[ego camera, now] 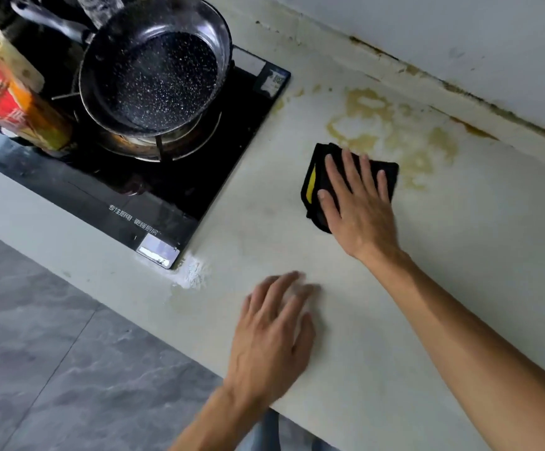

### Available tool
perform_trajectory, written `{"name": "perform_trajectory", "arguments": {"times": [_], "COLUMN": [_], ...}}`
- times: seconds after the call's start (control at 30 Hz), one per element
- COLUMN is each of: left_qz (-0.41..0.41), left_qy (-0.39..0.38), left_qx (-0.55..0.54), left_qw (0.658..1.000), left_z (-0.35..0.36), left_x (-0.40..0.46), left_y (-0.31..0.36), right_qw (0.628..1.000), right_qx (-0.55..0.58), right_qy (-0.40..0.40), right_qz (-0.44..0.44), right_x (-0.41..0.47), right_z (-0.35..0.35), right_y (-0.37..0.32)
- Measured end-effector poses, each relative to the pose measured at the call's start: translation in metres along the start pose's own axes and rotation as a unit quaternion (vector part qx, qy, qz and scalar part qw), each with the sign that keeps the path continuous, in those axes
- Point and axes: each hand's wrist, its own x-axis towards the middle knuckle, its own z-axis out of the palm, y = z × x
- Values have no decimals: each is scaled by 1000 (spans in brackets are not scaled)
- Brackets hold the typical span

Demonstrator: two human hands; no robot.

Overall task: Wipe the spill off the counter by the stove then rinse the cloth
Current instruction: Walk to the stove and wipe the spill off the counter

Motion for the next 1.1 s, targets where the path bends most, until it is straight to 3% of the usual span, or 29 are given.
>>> {"name": "perform_trajectory", "arguments": {"times": [0.1, 0.2, 0.43, 0.53, 0.67, 0.73, 0.83, 0.97, 1.03, 1.1], "left_qz": [-35, -18, -11, -20, -25, -29, -31, -33, -36, -39], "left_qy": [7, -14, -43, -43, -45, -45, -46, -57, -54, -54], "left_qx": [62, 113, 176, 179, 180, 175, 175, 174, 167, 163], "left_qw": [997, 993, 983, 983, 982, 983, 983, 983, 984, 984], "left_z": [-17, -15, 0, 0, 0, 0, -1, -3, -4, -4], "left_x": [70, 112, 116, 117, 115, 116, 117, 118, 117, 116], "left_y": [-23, -31, -35, -34, -34, -32, -30, -27, -26, -26], "right_qw": [1000, 998, 981, 986, 999, 999, 992, 970, 973, 990], "right_qx": [-9, -6, 2, -6, -25, -30, -19, -20, -29, -31], "right_qy": [10, 0, 30, 37, 13, 8, 6, 36, 42, 30], "right_qz": [24, 57, 189, 160, 22, 36, 125, 238, 227, 133], "right_x": [-52, -84, -20, -7, -54, -74, -66, -1, 20, 15], "right_z": [3, 2, -6, 0, 6, 1, -13, -17, -12, -6], "right_y": [21, 43, 45, 23, 40, 73, 115, 107, 84, 70]}}
